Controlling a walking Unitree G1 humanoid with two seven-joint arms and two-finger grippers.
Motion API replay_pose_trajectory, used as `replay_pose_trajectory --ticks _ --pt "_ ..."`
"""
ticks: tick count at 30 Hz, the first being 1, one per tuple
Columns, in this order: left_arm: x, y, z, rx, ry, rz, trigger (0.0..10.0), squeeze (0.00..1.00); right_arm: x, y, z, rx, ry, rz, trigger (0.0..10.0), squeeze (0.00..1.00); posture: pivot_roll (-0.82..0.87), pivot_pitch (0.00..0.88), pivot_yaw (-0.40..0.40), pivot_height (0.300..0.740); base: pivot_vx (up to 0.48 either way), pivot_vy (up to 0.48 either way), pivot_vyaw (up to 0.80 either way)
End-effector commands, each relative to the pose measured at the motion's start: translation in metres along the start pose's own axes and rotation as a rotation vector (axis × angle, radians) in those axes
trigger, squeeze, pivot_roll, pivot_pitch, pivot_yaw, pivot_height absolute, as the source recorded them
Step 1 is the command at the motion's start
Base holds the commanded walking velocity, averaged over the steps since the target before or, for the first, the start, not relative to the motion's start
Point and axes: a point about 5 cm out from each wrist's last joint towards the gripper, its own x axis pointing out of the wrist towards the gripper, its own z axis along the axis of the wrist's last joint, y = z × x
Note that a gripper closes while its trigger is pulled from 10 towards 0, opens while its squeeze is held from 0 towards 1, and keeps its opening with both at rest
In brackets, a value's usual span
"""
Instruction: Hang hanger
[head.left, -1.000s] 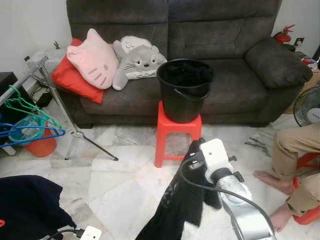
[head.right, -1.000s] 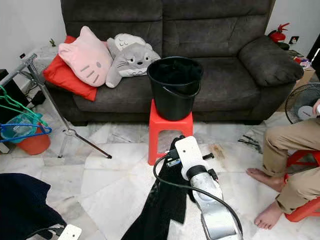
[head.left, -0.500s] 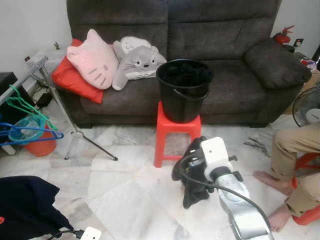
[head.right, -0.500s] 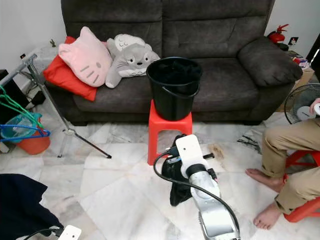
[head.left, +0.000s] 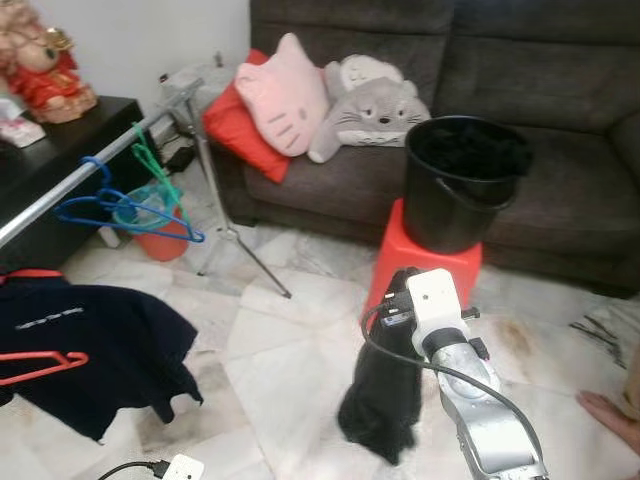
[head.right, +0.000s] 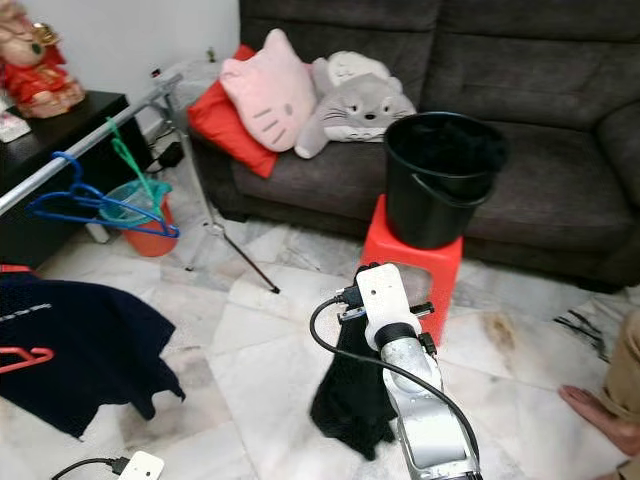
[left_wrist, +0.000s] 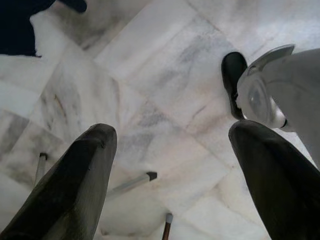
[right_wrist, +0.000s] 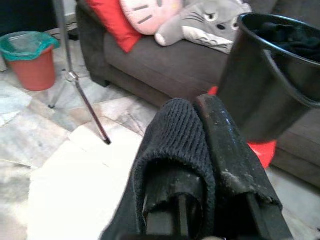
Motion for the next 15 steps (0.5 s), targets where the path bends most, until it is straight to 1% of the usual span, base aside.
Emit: replay_pose_trajectory --ticks 1,9,15 --pt "-0.0008 0.0027 -0.0042 0.001 0.015 0.004 10.0 0.00 0.0018 -0.0028 0.0053 0.000 -0.023 -0.018 10.0 0.00 -0.14 0.000 0.055 0.740 0.000 0.000 0.80" --pt "-0.0006 0.0027 -0.0034 0.001 0.014 0.005 10.0 0.00 0.0033 -0.0109 0.0038 -0.005 -0.018 -0.040 10.0 0.00 -0.13 0.000 0.050 0.740 0.000 0.000 0.80" --pt "-0.0005 0.0028 -0.0032 0.002 0.017 0.007 10.0 0.00 0.0040 -0.0117 0.0040 -0.009 -0.019 -0.045 10.0 0.00 -0.13 0.000 0.049 0.740 0.000 0.000 0.80"
